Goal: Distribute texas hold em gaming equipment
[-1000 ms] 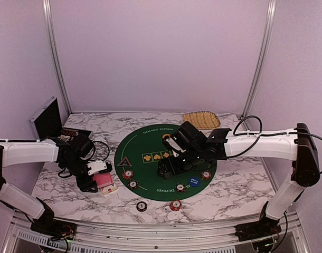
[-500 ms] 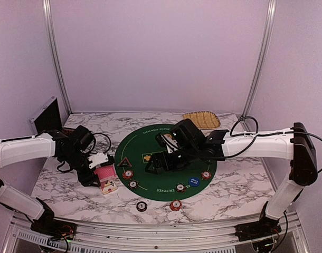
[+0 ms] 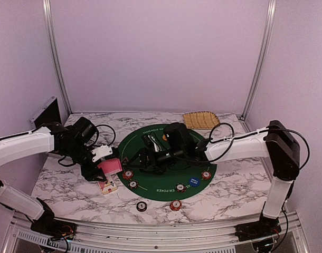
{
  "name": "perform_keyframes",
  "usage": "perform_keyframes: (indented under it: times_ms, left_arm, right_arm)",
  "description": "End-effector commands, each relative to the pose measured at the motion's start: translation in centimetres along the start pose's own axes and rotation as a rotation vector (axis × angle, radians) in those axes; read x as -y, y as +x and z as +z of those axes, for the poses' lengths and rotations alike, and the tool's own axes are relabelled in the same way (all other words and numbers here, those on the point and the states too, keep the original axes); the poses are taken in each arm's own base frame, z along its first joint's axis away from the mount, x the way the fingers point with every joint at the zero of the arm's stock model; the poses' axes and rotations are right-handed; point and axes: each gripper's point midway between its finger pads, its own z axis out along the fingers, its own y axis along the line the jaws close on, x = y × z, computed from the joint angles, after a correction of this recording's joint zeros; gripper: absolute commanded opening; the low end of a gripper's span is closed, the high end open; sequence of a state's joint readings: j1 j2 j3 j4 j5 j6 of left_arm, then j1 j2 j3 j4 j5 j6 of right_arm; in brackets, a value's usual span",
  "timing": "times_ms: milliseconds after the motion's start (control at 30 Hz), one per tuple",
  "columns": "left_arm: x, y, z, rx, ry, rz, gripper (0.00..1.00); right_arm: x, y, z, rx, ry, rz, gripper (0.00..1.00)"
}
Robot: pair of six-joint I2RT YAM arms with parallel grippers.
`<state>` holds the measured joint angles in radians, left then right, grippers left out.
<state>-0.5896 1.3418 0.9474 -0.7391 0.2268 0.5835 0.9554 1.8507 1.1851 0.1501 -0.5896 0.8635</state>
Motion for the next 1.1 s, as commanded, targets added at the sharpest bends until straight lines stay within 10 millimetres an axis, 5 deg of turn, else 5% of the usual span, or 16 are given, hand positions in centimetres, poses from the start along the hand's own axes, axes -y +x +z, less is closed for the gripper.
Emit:
perform_keyframes:
  times_ms: [0, 767, 1067]
  left_arm:
    - [0.4, -1.5, -1.6, 0.051, 0.008, 0.01, 0.01]
    - [0.5, -2.3, -1.7, 0.063, 0.01, 0.039, 0.0]
    - [0.4, -2.7, -1.8, 0.066, 0.008, 0.045, 0.0]
  right_arm:
    - [-2.7, -1.5, 0.7, 0.011, -0.169, 0.034, 0.96]
    - [-3.1, -3.2, 4.2, -0.022, -0.341, 0.153, 0.8]
    - [-2.3, -3.3, 5.7, -0.041, -0.342, 0.182, 0.65]
